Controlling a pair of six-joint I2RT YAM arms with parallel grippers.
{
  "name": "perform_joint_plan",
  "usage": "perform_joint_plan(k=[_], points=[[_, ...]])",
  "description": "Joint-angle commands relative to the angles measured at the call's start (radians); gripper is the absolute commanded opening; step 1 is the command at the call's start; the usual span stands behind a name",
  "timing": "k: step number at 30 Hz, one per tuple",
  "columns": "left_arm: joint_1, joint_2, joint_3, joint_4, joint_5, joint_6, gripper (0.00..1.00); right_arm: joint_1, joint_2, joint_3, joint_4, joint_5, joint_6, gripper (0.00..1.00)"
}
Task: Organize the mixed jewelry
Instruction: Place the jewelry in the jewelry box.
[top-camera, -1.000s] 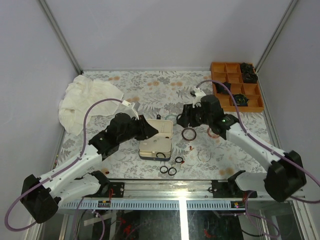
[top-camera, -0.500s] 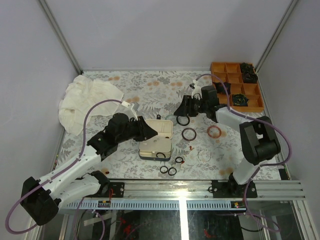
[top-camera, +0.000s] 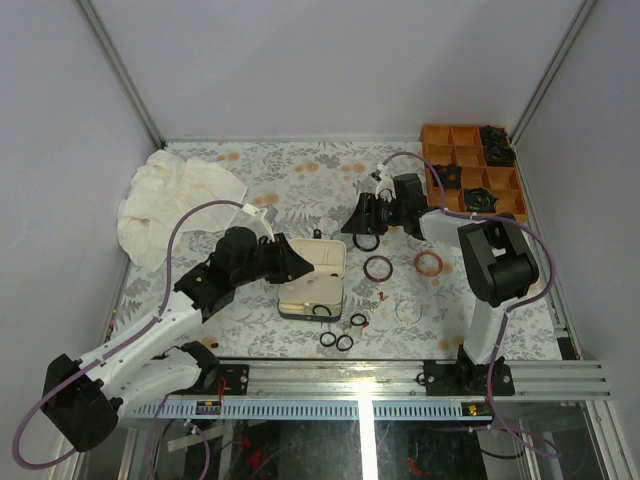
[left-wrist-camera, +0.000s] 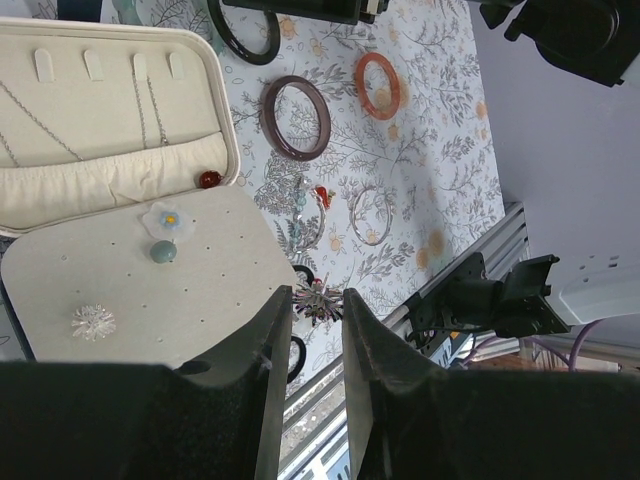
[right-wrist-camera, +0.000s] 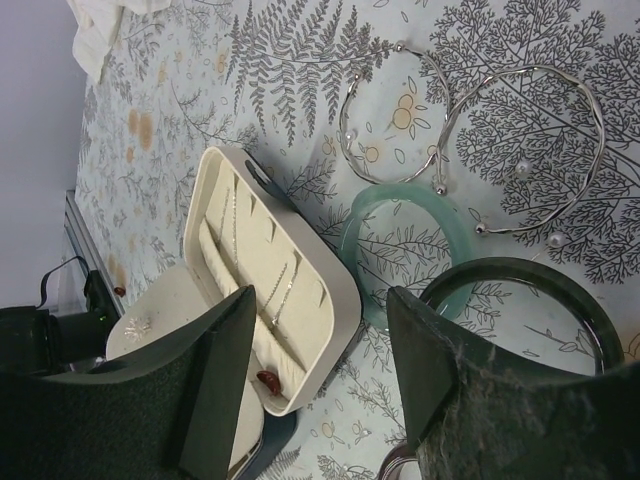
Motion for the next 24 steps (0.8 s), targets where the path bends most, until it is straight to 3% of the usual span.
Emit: perform_joint_plan(k=[1,16,24], points=[[0.010,-0.017,-0.017,0.031,0.027,0.022,0.00,0.001,0.019,0.015,0.059,-0.040,-0.005,0.62],[0.014,-0.009,-0.024,0.038,0.031,0.019,0.00,0.045,0.093,0.014,0.102,-0.098,0.009,0.62],[0.013,-0.013,-0.034,0.045,0.036,0.014,0.00,0.047,0.024,-0.059,0.168,-0.145,0.034,0.61]])
